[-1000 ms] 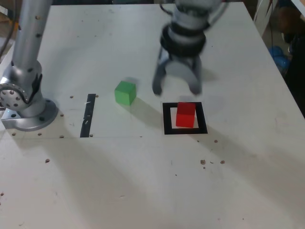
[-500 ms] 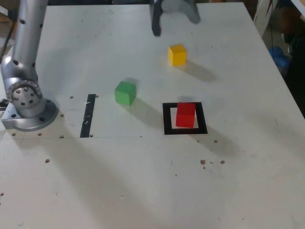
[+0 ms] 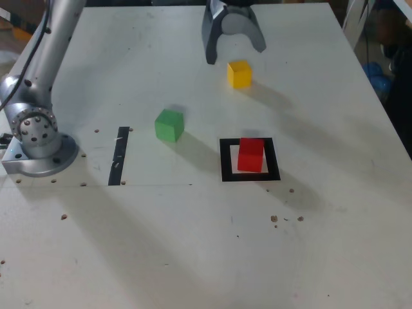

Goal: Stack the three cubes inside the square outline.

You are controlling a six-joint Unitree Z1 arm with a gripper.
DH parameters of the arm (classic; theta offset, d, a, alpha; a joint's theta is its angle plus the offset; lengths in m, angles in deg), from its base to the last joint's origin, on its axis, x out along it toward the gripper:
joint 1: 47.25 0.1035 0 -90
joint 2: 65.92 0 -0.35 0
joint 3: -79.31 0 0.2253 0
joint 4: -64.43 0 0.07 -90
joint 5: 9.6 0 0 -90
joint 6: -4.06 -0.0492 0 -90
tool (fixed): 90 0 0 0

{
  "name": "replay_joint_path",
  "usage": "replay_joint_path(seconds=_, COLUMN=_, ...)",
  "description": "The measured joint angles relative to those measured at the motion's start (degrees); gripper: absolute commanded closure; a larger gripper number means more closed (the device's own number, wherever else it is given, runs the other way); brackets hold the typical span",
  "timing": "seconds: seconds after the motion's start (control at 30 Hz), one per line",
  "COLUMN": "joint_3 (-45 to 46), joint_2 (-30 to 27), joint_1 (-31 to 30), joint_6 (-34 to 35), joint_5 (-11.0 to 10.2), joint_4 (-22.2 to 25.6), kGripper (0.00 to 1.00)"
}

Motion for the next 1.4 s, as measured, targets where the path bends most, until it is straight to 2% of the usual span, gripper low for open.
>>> replay_joint_path(seconds=0.47, joint_3=-1.21, joint_2=4.45, joint_1=-0.22, joint_6=-0.02, joint_5=2.76, joint_4=-0.80, kGripper=0.25)
replay_joint_path(seconds=0.67, joint_3=-1.00, joint_2=5.18, joint_1=-0.30, joint_6=-0.02, joint_5=3.60, joint_4=-1.48, kGripper=0.28)
replay_joint_path(seconds=0.73, joint_3=-0.89, joint_2=5.29, joint_1=-0.30, joint_6=-0.02, joint_5=3.67, joint_4=-1.64, kGripper=0.35)
replay_joint_path(seconds=0.9, joint_3=-1.63, joint_2=5.35, joint_1=-0.31, joint_6=-0.02, joint_5=2.58, joint_4=-1.73, kGripper=0.65)
replay_joint_path(seconds=0.97, joint_3=-2.08, joint_2=5.35, joint_1=-0.31, joint_6=-0.02, joint_5=2.27, joint_4=-1.95, kGripper=0.71)
replay_joint_path(seconds=1.4, joint_3=-1.71, joint_2=6.25, joint_1=-0.35, joint_6=-0.10, joint_5=2.53, joint_4=-2.99, kGripper=0.71)
